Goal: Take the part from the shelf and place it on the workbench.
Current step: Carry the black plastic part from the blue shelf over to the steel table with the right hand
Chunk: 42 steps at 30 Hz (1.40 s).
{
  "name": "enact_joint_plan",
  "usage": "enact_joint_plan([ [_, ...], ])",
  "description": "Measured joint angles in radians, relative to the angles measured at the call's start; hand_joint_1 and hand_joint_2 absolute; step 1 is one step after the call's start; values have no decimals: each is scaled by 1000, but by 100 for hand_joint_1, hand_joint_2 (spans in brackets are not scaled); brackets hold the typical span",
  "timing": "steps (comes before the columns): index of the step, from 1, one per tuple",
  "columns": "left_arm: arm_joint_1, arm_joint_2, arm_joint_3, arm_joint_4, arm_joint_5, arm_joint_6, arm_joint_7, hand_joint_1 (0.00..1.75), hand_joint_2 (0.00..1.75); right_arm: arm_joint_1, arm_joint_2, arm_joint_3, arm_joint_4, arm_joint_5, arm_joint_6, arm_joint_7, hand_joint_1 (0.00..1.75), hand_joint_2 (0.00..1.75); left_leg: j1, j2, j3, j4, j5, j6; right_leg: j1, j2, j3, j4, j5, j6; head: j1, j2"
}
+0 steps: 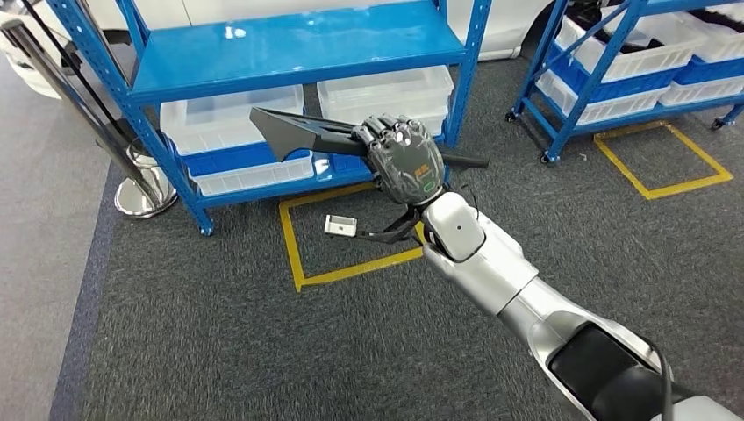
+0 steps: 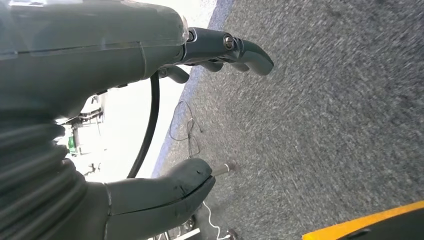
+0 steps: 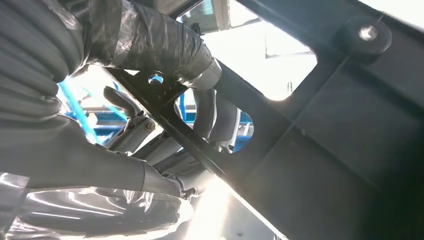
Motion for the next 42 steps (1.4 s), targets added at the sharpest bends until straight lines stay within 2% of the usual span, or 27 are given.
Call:
enact_joint_plan([
  [2,0,2,1,0,5,-1,-2,0,175,1,5,-4,3,1,0,-9,175,175,4,-2,-38,122,-91,-10,-1,0,-22,0,20,-4,0,0],
  [3,0,3,2,0,7,-1,-3,0,175,2,7,-6,4,1,0,-12,175,175,7,-2,-52,182,-119,-15,-2,0,-33,1,29,-2,0,0],
  [4,-1,4,2,0,7,-1,-4,0,175,3,9,-8,6,1,0,-14,175,175,9,-2,-51,216,-129,-19,-3,1,-44,2,37,0,0,0],
  [5,-1,4,2,0,8,-2,-5,0,175,5,10,-9,8,1,0,-14,175,175,12,-2,-31,212,-121,-22,-5,1,-53,2,43,4,0,0],
  [6,0,5,3,0,8,-3,-5,0,175,6,10,-10,9,1,0,-14,175,175,14,-2,11,167,-101,-25,-8,1,-60,4,49,9,0,0],
  [7,0,5,3,0,12,-5,-6,0,175,6,11,-12,10,-1,0,-18,175,175,17,-2,64,94,-84,-28,-10,1,-65,6,53,14,0,0],
  [8,0,4,1,0,25,-5,-7,0,175,4,12,-15,12,-4,0,-25,175,175,18,-4,113,26,-73,-27,-12,1,-69,9,56,19,0,0],
  [9,0,4,-5,0,48,-4,-9,0,175,1,14,-20,14,-7,0,-33,175,175,17,-7,144,-22,-65,-22,-12,1,-72,10,60,25,0,0],
  [10,-1,3,-16,0,80,-3,-13,0,175,-3,17,-24,17,-8,0,-42,175,175,15,-10,159,-49,-66,-16,-10,1,-75,11,63,31,0,0],
  [11,-1,2,-31,0,110,-1,-17,0,175,-4,18,-29,19,-7,0,-47,175,175,14,-13,160,-55,-66,-9,-8,2,-76,10,63,30,0,0],
  [14,-5,-1,-68,0,149,1,-23,0,175,-2,23,-40,22,0,0,-47,175,175,14,-13,156,-64,-61,3,-5,2,-78,6,69,6,1,0],
  [15,-6,-2,-75,0,151,0,-23,0,175,-2,25,-41,23,-1,0,-47,175,175,12,-13,154,-64,-59,7,-6,2,-79,3,75,9,1,0],
  [17,-8,-2,-86,0,153,-2,-24,0,175,-2,27,-43,27,-4,0,-46,175,175,11,-13,150,-64,-54,14,-8,2,-78,-5,86,25,1,0],
  [23,-8,-1,-101,0,155,-6,-24,0,175,-2,32,-46,40,-16,0,-46,175,175,1,-13,136,-57,-48,28,-16,2,-81,-20,104,62,1,0],
  [25,-7,-1,-102,1,155,-6,-24,0,175,-2,35,-46,43,-20,0,-47,175,175,-4,-13,133,-56,-46,34,-20,2,-83,-22,107,72,0,0],
  [27,-8,-1,-103,1,155,-6,-24,0,175,-2,36,-46,45,-20,0,-48,175,175,-2,-11,133,-63,-39,45,-22,2,-84,-20,106,80,1,0],
  [29,-8,-1,-103,1,155,-6,-24,0,175,-3,37,-48,46,-21,0,-48,175,175,2,-3,135,-73,-30,57,-22,4,-106,29,68,79,1,0],
  [32,-8,-1,-104,1,155,-6,-24,0,175,0,38,-50,50,-19,0,-45,175,175,-2,10,128,-75,-25,64,-17,8,-191,221,-33,72,1,0],
  [33,-7,-1,-104,1,155,-7,-24,0,175,2,39,-50,53,-18,0,-44,175,175,-4,15,126,-73,-25,64,-15,9,-208,264,-46,69,1,0],
  [34,-6,-1,-104,1,156,-8,-24,0,175,4,39,-51,55,-16,0,-44,175,175,-6,21,125,-71,-26,64,-13,9,-208,272,-41,65,1,0],
  [35,-6,-1,-104,1,157,-9,-24,0,175,5,39,-51,57,-15,0,-43,175,175,-7,28,124,-69,-27,63,-10,6,-185,234,-17,60,1,0],
  [36,-5,-1,-104,1,159,-10,-24,0,175,5,39,-51,57,-13,0,-44,175,175,-8,36,124,-66,-28,61,-6,-4,-146,167,14,52,1,0],
  [38,-4,-1,-103,2,164,-11,-24,0,175,2,41,-51,56,-6,0,-43,175,175,-12,50,123,-62,-32,52,7,-34,-80,43,54,37,1,0],
  [40,-2,0,-102,5,172,-12,-25,0,175,1,46,-51,54,0,0,-35,175,175,-14,64,124,-61,-33,41,17,-40,-66,6,57,27,1,0],
  [42,-2,2,-101,10,178,-13,-26,0,175,0,49,-50,54,2,0,-16,175,175,-13,76,126,-61,-36,28,12,-18,-68,-1,65,19,1,0],
])
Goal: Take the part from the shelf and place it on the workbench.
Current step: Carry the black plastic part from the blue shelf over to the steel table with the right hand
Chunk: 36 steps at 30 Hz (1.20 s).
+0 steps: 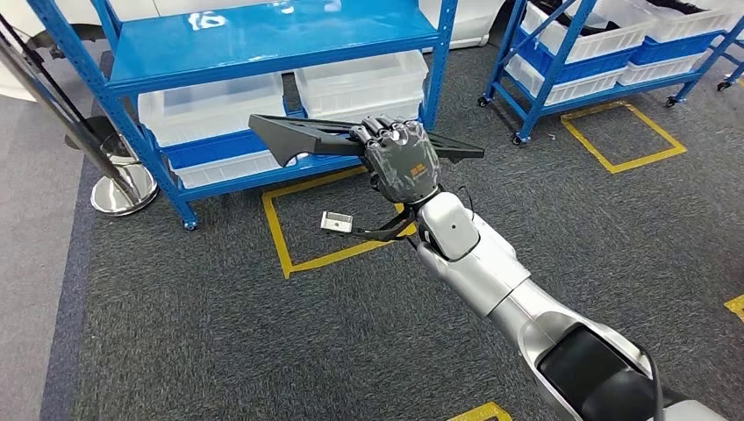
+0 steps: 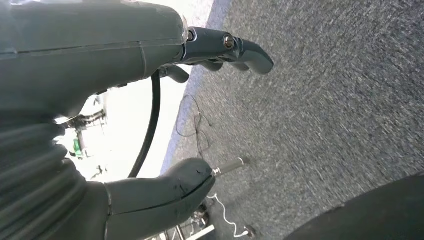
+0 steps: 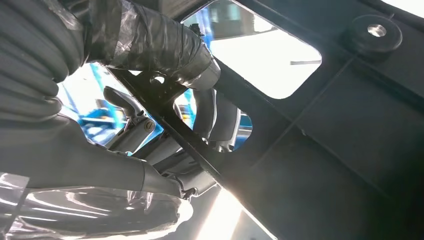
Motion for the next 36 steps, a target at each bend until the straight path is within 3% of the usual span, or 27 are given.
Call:
enact_joint_plan([
  [2,2,2,1,5,3,-2,-2,0,175,-2,3,3,0,0,0,20,175,175,3,-21,-13,36,-32,-14,-9,19,0,-8,9,-11,0,0],
  [5,0,3,4,10,7,-3,-8,0,175,-2,10,11,1,0,0,28,175,175,11,-67,-82,210,-128,-30,-13,46,-6,-9,15,-18,-1,0],
  [6,-3,3,4,12,7,-3,-8,0,175,0,12,14,1,0,0,28,175,175,13,-71,-99,257,-145,-33,-13,56,-8,-8,16,-18,0,0],
  [7,-5,3,4,13,7,-3,-8,0,175,1,12,17,2,0,0,30,175,175,16,-72,-101,271,-141,-36,-14,67,-9,-7,17,-17,0,0],
  [8,-5,3,5,15,7,-4,-7,0,175,2,12,20,3,0,0,35,175,175,18,-74,-83,245,-118,-37,-15,80,-9,-4,17,-16,0,0],
  [9,-4,3,5,17,7,-5,-6,0,175,1,13,23,3,0,0,40,175,175,22,-82,-50,184,-83,-38,-16,93,-9,-2,17,-14,0,0],
  [11,3,3,5,21,9,-8,-6,0,175,-2,13,30,4,0,0,51,175,175,30,-124,14,54,-37,-39,-18,118,-15,5,19,-5,0,0],
  [13,6,2,5,24,11,-12,-7,0,175,-6,14,34,4,0,0,60,175,175,31,-149,35,4,-35,-35,-20,141,-28,7,26,10,0,0],
  [15,5,0,5,26,11,-15,-7,0,175,-7,11,38,6,0,0,66,175,175,29,-131,36,-2,-31,-23,-22,160,-37,3,33,25,0,0],
  [17,5,-2,5,29,11,-18,-7,0,175,-11,2,43,7,0,0,79,175,175,32,-105,38,-12,-23,-6,-19,124,-52,27,18,33,0,0],
  [19,8,-4,5,32,9,-21,-7,0,175,-19,-6,51,9,0,0,92,175,175,29,-79,38,-18,-19,7,-16,60,-100,127,-39,37,1,0],
  [21,11,-6,5,33,8,-24,-8,0,175,-23,-14,58,12,0,0,94,175,175,25,-54,34,-16,-20,11,-17,38,-156,250,-90,41,1,0],
  [22,11,-7,5,33,8,-25,-8,0,175,-24,-18,61,15,0,0,93,175,175,24,-42,33,-14,-21,11,-18,36,-167,277,-94,42,1,0],
  [23,10,-8,5,33,8,-26,-8,0,175,-25,-22,64,18,0,0,92,175,175,22,-29,33,-12,-22,11,-18,33,-156,264,-79,41,1,0],
  [24,9,-10,5,33,8,-26,-8,0,175,-28,-26,67,20,0,0,92,175,175,21,-17,33,-9,-24,11,-17,25,-126,214,-51,38,1,0],
  [26,8,-13,5,33,10,-26,-8,0,175,-42,-30,74,23,0,0,95,175,175,16,7,34,-4,-31,6,-8,-24,-52,79,-6,26,1,0],
  [28,7,-15,5,34,13,-26,-8,0,175,-62,-32,86,26,0,0,106,175,175,9,29,37,-3,-35,-3,2,-54,-22,16,6,13,1,0],
  [30,4,-15,5,36,15,-26,-8,0,175,-77,-38,100,30,0,0,118,175,175,7,51,42,-5,-37,-12,4,-31,-24,12,9,3,1,0],
  [31,2,-15,6,37,15,-26,-8,0,175,-82,-41,107,32,0,0,124,175,175,9,48,44,-2,-43,-18,1,-19,-23,9,12,-2,1,0],
  [33,0,-15,6,38,14,-26,-9,0,175,-95,-46,119,37,-1,0,131,175,175,14,1,25,48,-82,-30,-8,5,-22,2,18,-12,1,0],
  [35,-2,-16,7,39,13,-25,-10,0,175,-108,-48,133,43,-1,0,135,175,175,18,-57,-27,166,-147,-37,-11,28,-24,0,21,-19,1,0],
  [36,-3,-16,8,39,13,-25,-12,0,175,-111,-48,140,47,-1,0,136,175,175,19,-68,-54,227,-170,-40,-11,42,-26,1,22,-20,0,0],
])
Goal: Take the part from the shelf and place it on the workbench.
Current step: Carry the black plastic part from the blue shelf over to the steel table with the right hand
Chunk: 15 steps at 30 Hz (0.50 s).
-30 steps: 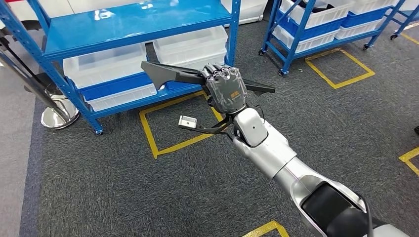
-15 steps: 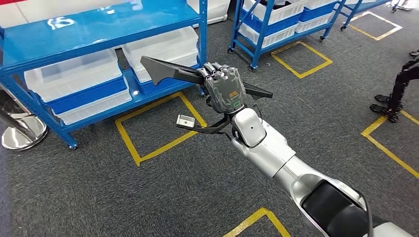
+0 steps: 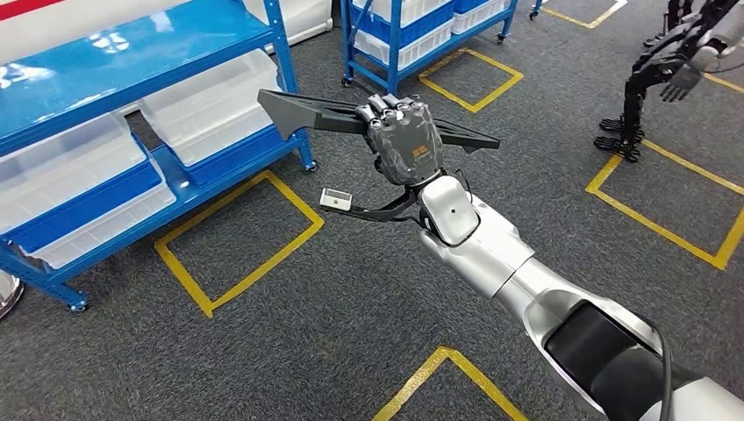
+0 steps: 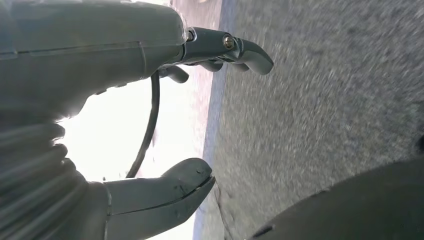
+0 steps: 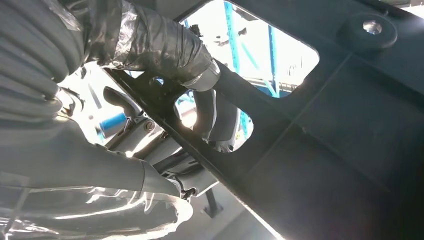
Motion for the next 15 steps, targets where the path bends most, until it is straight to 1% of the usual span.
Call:
enact_joint_plan([
  [1,-1,0,0,0,0,0,0,0,175,-1,0,6,3,0,0,0,175,175,0,-4,-16,38,-9,-1,0,15,-1,1,1,0,0,0],
  [2,-2,0,1,1,-1,0,0,0,175,-2,0,12,6,0,0,0,175,175,1,-5,-18,43,2,-1,0,30,-2,2,1,0,0,0],
  [3,-1,0,1,1,-1,-1,1,0,175,-2,0,16,8,0,0,2,175,175,2,-8,-3,12,30,-1,0,46,-2,5,1,1,0,0],
  [4,0,0,1,2,-2,-1,2,0,175,-4,0,18,9,0,0,4,175,175,4,-19,23,-46,69,0,0,61,-2,7,1,2,0,0],
  [5,3,0,1,2,-2,-2,3,0,175,-6,0,19,10,0,0,6,175,175,7,-48,50,-108,101,1,0,76,-5,11,2,4,0,0],
  [6,5,0,1,2,-2,-2,4,0,175,-9,0,21,11,0,0,10,175,175,11,-76,73,-164,120,3,0,90,-10,15,3,9,0,0],
  [7,7,0,1,2,-2,-2,4,0,175,-12,0,23,12,0,0,12,175,175,12,-98,86,-199,126,4,-2,103,-18,17,7,16,0,0],
  [8,8,0,1,3,-2,-2,4,0,175,-14,-1,25,13,0,0,13,175,175,12,-110,90,-213,122,6,-5,116,-26,16,12,24,0,0],
  [9,7,0,1,3,-2,-2,5,0,175,-14,-2,27,14,0,0,13,175,175,11,-101,93,-223,122,11,-7,130,-32,13,18,33,0,0],
  [10,7,-1,0,3,-2,-3,5,0,175,-13,-6,28,15,0,0,13,175,175,12,-87,94,-229,125,17,-9,136,-36,11,21,40,0,0],
  [11,7,-1,0,3,-2,-3,5,0,175,-14,-9,29,16,0,0,13,175,175,13,-73,99,-239,131,25,-7,122,-41,16,18,45,2,0],
  [12,8,-2,0,4,-2,-3,5,0,175,-17,-11,31,17,0,0,13,175,175,14,-57,103,-248,136,34,-4,95,-53,38,5,49,3,0],
  [13,10,-2,0,4,-2,-3,5,0,175,-20,-12,31,18,0,0,14,175,175,14,-42,106,-254,140,41,-2,60,-74,80,-18,51,4,0],
  [14,11,-2,0,5,-2,-3,5,0,175,-22,-12,33,18,0,0,15,175,175,11,-29,107,-256,141,45,0,26,-102,137,-48,53,5,0],
  [15,12,-2,0,5,-1,-3,5,0,175,-23,-12,37,20,0,0,16,175,175,9,-14,106,-256,140,48,-1,7,-132,200,-75,55,5,0],
])
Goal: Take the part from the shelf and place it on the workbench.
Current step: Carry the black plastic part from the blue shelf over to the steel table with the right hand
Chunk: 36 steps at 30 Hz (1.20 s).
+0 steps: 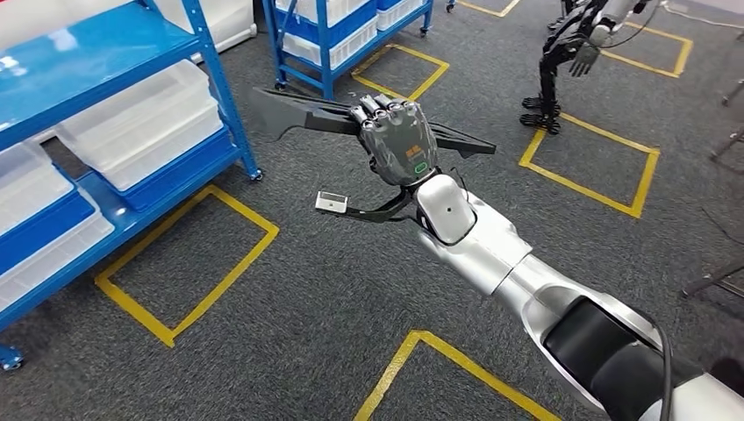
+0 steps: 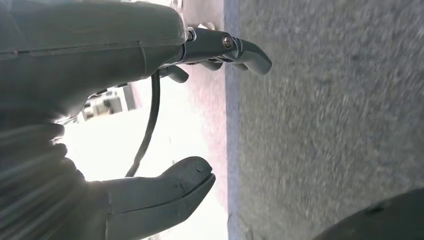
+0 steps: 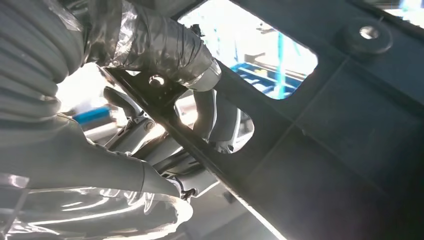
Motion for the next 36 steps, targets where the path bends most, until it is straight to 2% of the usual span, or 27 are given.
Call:
enact_joint_plan([
  [1,1,0,0,1,1,0,0,0,175,0,0,4,2,0,0,1,175,175,-1,14,0,1,-1,-1,-1,-9,-22,48,-15,1,0,0],
  [2,2,0,0,1,1,0,0,0,175,1,0,8,5,0,0,3,175,175,-2,29,0,1,-2,-2,-1,-14,-28,65,-14,2,0,0],
  [3,2,0,0,2,1,0,0,0,175,1,0,10,7,0,0,7,175,175,-2,43,0,2,-4,-3,-1,-19,-15,45,4,1,0,0],
  [4,2,0,0,3,1,0,0,0,175,0,0,11,8,0,0,13,175,175,-2,56,1,3,-7,-6,0,-28,18,-10,32,-1,0,0],
  [5,2,0,0,3,1,0,0,0,175,-1,0,12,8,0,0,19,175,175,-3,67,2,6,-10,-10,4,-50,58,-79,53,-5,0,0],
  [7,1,0,0,3,1,0,0,0,175,-4,1,13,9,0,0,29,175,175,-9,87,4,12,-19,-20,13,-78,112,-176,75,-20,0,0],
  [8,1,0,0,4,2,0,0,0,175,-5,2,14,9,0,0,32,175,175,-11,96,5,13,-23,-26,17,-82,118,-190,72,-27,0,0],
  [10,-1,0,0,4,2,0,0,0,175,-5,0,16,12,0,0,34,175,175,-12,110,9,13,-28,-36,18,-57,118,-192,74,-40,0,0],
  [12,-2,1,0,5,2,0,0,0,175,-6,-1,19,14,0,0,34,175,175,-8,82,1,43,-55,-47,13,-36,120,-197,77,-52,0,0],
  [14,-2,1,1,6,3,1,-4,0,175,-7,1,23,14,0,0,33,175,175,-4,31,-45,147,-113,-53,9,-15,121,-199,79,-61,-1,0],
  [15,-4,1,1,6,4,1,-6,0,175,-6,3,25,14,0,0,32,175,175,-3,17,-77,215,-143,-55,10,-4,121,-199,79,-63,-1,0],
  [16,-7,1,2,6,5,2,-8,0,175,-5,3,28,15,0,0,31,175,175,-3,12,-104,270,-160,-56,11,8,121,-198,78,-64,0,0],
  [17,-10,1,2,6,5,2,-8,0,175,-4,4,30,16,0,0,31,175,175,-4,9,-119,295,-156,-55,13,21,121,-197,78,-64,0,0],
  [18,-11,1,3,6,6,3,-9,0,175,-4,4,31,16,0,0,32,175,175,-4,7,-116,282,-134,-52,14,35,121,-196,78,-64,0,0],
  [19,-10,1,3,7,6,3,-9,0,175,-4,4,32,16,0,0,33,175,175,-4,1,-98,235,-96,-47,15,50,122,-194,78,-64,0,0],
  [21,-4,2,3,9,7,3,-8,0,175,-7,4,34,16,0,0,35,175,175,-3,-45,-47,106,-27,-35,13,77,121,-191,79,-61,0,0],
  [23,-1,2,4,11,8,3,-8,0,175,-9,4,37,17,0,0,36,175,175,-5,-81,-16,33,-11,-24,8,102,112,-190,85,-52,0,0],
  [25,-1,1,4,12,11,3,-7,0,175,-10,1,42,18,0,0,37,175,175,-7,-65,-5,13,-14,-16,3,127,105,-196,94,-37,0,0],
  [26,-1,0,4,12,12,3,-7,0,175,-11,-2,44,19,0,0,37,175,175,-6,-52,0,3,-9,-12,3,120,102,-196,95,-32,0,0],
  [28,4,0,4,12,15,3,-7,0,175,-20,-8,49,21,0,0,41,175,175,-3,-22,10,-19,4,-3,8,63,80,-156,68,-24,0,0],
  [29,7,-1,4,13,15,3,-6,0,175,-25,-10,53,22,0,1,45,175,175,-4,-8,12,-25,6,0,8,26,56,-106,39,-22,0,0],
  [30,10,-1,4,13,16,3,-6,0,175,-30,-11,58,23,0,2,49,175,175,-5,6,13,-26,6,2,6,4,25,-43,8,-17,0,0],
  [31,12,-1,4,13,16,3,-6,0,175,-32,-13,63,25,0,2,52,175,175,-5,20,12,-25,5,2,2,-6,-4,17,-14,-11,0,0],
  [32,13,-1,4,13,17,2,-6,0,175,-33,-15,68,28,0,3,54,175,175,-5,34,12,-24,3,1,-3,-10,-22,53,-21,-6,0,0],
  [33,13,-2,4,14,17,2,-6,0,175,-33,-18,73,31,0,3,54,175,175,-4,48,12,-22,1,-1,-8,-15,-21,52,-10,-1,0,0],
  [34,13,-3,4,14,17,2,-6,0,175,-34,-22,78,34,0,3,54,175,175,-3,61,13,-18,-3,-5,-12,-23,1,14,16,3,0,0],
  [36,13,-4,4,14,17,2,-6,0,175,-39,-25,86,37,0,3,54,175,175,-3,84,12,-4,-17,-18,-12,-64,69,-109,64,6,0,0],
])
